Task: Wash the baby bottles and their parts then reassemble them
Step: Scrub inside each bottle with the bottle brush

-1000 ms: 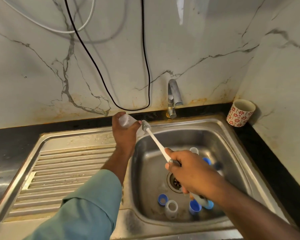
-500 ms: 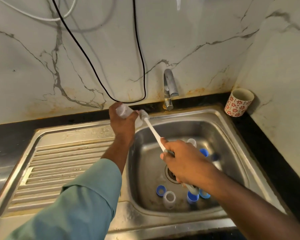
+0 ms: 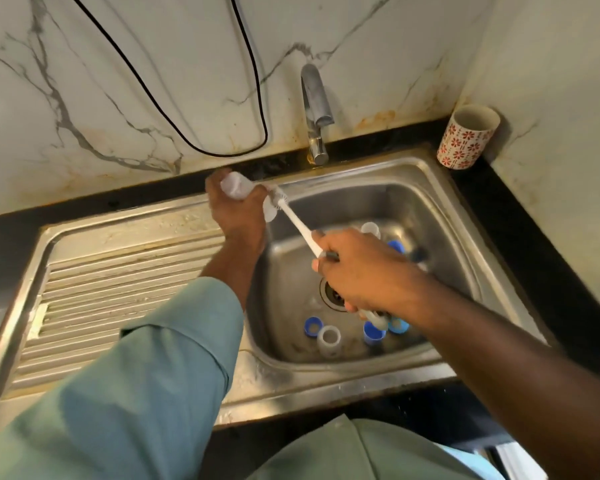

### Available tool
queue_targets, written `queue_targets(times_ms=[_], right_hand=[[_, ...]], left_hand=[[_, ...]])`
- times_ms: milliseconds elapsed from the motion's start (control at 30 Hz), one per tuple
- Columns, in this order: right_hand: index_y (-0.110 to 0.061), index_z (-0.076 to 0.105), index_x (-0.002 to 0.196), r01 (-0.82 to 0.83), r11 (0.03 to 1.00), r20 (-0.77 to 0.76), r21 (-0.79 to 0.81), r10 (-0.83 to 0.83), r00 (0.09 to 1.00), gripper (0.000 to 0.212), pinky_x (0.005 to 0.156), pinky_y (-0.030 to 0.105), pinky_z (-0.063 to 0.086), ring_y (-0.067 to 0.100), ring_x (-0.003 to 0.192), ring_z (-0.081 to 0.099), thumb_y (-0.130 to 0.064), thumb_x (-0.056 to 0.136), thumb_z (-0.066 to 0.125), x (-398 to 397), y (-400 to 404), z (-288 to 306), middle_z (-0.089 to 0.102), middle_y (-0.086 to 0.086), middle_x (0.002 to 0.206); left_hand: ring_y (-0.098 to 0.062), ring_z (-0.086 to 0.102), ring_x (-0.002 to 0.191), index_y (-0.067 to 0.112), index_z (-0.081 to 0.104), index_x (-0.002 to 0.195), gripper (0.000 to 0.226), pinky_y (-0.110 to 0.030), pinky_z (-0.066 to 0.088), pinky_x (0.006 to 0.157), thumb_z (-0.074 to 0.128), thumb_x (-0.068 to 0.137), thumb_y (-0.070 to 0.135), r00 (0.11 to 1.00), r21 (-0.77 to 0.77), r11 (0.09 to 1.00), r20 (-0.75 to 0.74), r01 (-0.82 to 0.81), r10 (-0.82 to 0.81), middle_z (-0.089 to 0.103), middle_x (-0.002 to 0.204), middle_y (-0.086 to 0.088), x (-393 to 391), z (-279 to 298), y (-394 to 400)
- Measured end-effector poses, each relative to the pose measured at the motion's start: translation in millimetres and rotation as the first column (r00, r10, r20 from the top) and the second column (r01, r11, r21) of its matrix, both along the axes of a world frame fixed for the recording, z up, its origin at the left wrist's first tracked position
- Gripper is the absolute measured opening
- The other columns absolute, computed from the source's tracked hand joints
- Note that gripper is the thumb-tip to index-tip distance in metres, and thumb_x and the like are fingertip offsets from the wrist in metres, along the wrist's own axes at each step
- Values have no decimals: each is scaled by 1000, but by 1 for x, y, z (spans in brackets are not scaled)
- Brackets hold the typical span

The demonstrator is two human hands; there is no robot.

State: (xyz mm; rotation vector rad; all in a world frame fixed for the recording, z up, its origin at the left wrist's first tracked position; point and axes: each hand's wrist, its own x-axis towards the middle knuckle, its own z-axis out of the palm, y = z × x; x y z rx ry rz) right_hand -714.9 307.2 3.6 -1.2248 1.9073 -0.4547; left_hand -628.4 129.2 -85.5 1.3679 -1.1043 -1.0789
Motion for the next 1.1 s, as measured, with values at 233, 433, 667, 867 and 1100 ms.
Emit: queue_targets(times_ms=[233,433,667,867,1100], right_hand=[[-17,54,121,-37,999,-75,-13,35,997,27,62,46,59,27,68,66,-24,98,41,5,-1,-14,64,8,96],[-18,50,128,-114,993,-164,28,117,979,32,49,32,52,17,55,56,-23,98,39,4,-1,-22,60,2,81],[-23,43,139,-128,991,-162,42,133,978,39,45,28,44,13,54,51,-22,100,38,1,0,-24,53,-2,74],[-23,38,145,-148,989,-169,31,151,974,43,46,25,40,11,56,50,-24,102,38,0,-3,-21,52,-1,76],[-26,39,144,-120,993,-167,-13,116,979,41,48,22,43,9,57,49,-27,103,39,-4,1,-23,53,-3,75]], left_hand=[[-19,61,99,34,49,107,53,-45,60,84,85,74,14,991,128,990,-117,-54,69,55,110,3,0,-17,9],[-15,61,90,26,50,116,55,-29,60,66,82,76,7,990,179,982,-116,-55,76,56,110,-1,0,-19,3],[-22,60,96,30,49,108,53,-50,61,79,83,74,8,986,223,975,-157,-17,53,54,106,1,4,-18,1],[-23,60,99,30,48,113,56,-49,61,77,83,76,8,967,223,975,-246,-15,71,54,112,-2,4,-15,2],[-22,60,98,32,49,113,58,-50,61,79,85,74,9,974,179,982,-201,-64,101,54,114,-2,7,-1,-5]])
